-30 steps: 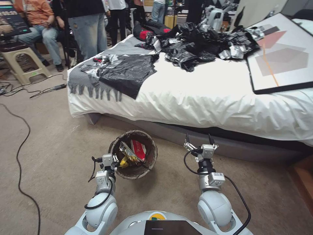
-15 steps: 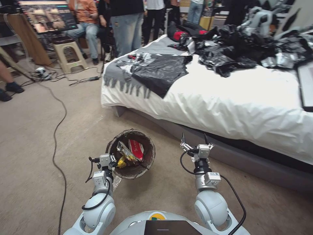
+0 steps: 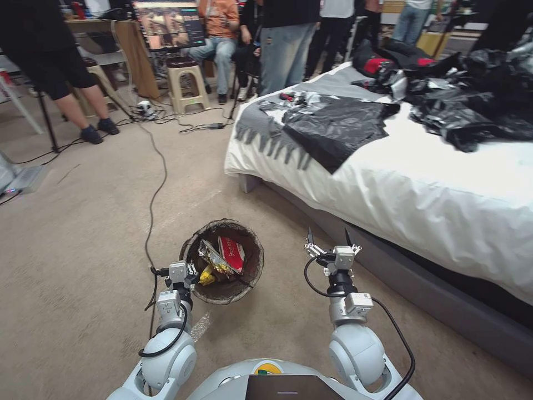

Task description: Pick up the trash bin, then pick up the garbage from the floor and place it into the trash bin.

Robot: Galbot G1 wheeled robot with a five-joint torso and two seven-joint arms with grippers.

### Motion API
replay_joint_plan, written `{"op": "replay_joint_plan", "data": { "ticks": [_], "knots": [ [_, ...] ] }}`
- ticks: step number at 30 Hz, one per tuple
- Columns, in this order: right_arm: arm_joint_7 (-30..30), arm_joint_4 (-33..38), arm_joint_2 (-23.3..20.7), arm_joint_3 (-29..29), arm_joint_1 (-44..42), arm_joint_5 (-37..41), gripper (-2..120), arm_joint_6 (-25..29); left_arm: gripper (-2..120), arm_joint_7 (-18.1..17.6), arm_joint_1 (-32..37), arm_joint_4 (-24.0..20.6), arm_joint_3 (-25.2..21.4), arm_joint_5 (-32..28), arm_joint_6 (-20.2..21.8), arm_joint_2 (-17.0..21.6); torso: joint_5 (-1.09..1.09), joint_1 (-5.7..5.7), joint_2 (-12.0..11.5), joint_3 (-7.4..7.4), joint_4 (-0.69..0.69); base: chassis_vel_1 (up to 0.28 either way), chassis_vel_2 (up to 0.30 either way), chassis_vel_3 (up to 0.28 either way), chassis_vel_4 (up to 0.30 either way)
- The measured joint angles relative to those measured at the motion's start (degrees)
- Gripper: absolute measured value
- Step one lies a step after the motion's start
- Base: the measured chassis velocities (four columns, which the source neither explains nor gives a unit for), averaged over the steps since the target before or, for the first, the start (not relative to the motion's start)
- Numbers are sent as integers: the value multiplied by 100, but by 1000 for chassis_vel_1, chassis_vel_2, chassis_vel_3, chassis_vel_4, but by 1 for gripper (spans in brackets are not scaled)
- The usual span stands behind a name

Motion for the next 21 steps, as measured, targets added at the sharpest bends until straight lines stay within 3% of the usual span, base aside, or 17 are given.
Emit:
{"op": "replay_joint_plan", "data": {
  "ticks": [21],
  "knots": [
    [1,-44,57,-66,-11,-88,100,-3,0,11,0,-28,-51,17,-11,2,0,0,0,0,2,127,123,128,123]
  ]
}}
